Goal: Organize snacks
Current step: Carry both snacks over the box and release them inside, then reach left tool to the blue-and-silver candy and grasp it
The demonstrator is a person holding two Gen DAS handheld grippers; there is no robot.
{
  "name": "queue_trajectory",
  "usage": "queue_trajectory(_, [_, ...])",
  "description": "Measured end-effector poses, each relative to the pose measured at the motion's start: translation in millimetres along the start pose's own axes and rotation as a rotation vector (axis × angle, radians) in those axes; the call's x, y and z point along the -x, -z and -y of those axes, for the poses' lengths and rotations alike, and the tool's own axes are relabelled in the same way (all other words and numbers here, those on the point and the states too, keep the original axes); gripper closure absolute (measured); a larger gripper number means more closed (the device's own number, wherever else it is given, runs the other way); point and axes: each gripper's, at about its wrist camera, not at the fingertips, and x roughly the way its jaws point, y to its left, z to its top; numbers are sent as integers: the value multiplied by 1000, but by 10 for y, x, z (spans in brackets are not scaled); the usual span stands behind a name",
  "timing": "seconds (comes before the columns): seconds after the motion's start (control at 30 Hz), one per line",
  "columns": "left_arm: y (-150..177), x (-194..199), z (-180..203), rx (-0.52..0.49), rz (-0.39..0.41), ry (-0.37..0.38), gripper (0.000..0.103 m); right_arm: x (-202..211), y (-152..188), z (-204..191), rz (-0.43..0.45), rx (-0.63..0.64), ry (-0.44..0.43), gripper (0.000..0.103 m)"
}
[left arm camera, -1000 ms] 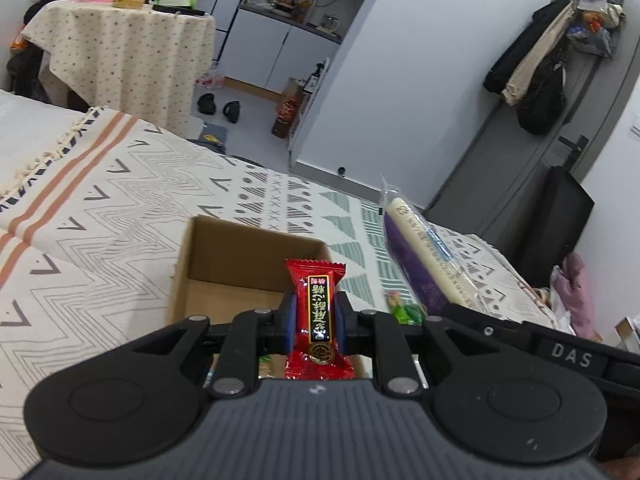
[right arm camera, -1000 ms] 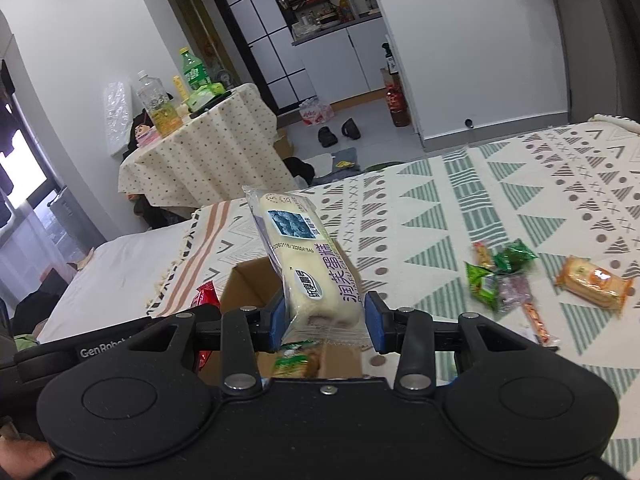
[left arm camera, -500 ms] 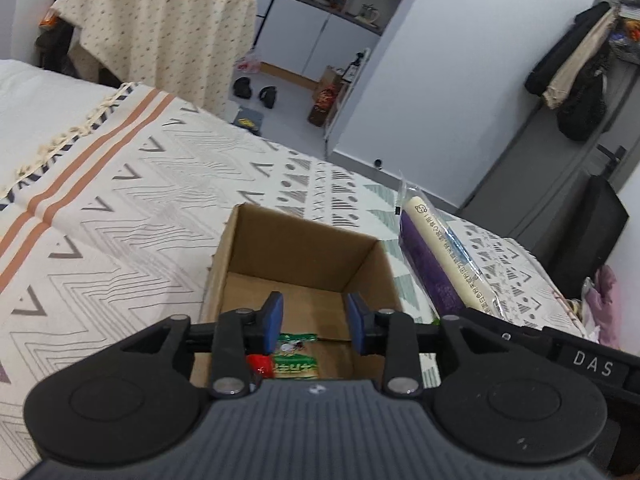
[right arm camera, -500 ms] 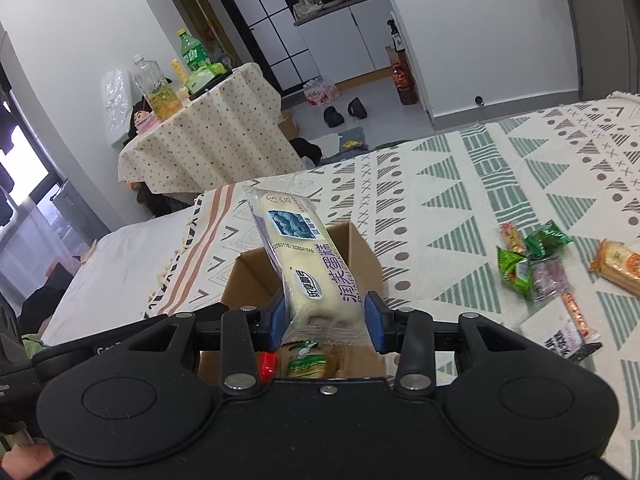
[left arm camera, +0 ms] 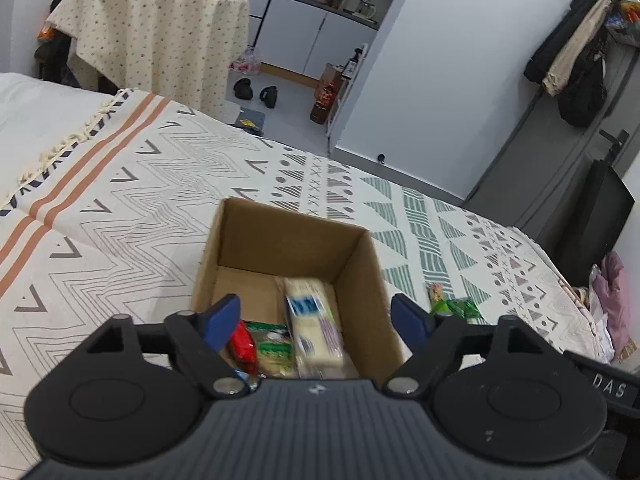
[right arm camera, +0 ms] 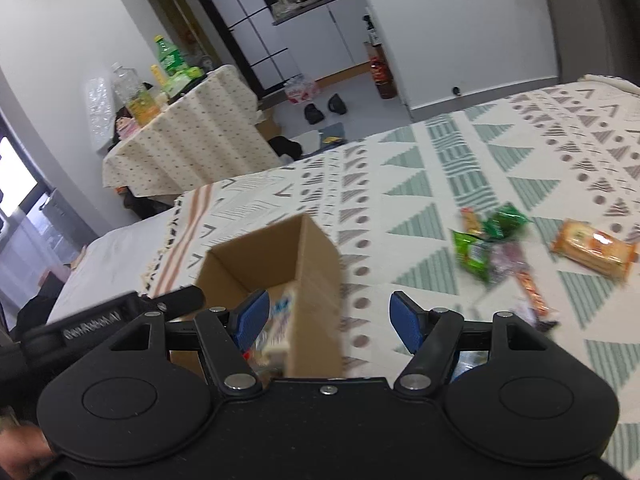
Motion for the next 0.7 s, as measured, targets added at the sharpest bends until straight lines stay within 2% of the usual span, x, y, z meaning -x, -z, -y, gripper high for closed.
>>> queue_trajectory(0.27, [130, 4, 284, -37, -24, 25, 17, 268, 84, 328, 12, -25, 71, 27])
queue_trajectory(0.47, [236, -7, 518, -63, -54, 38, 12, 485, 106, 510, 34, -27, 127, 10])
queue_trajectory(0.7, [347, -22, 796, -104, -72, 56, 11, 648, 132, 707, 47, -18, 200, 2])
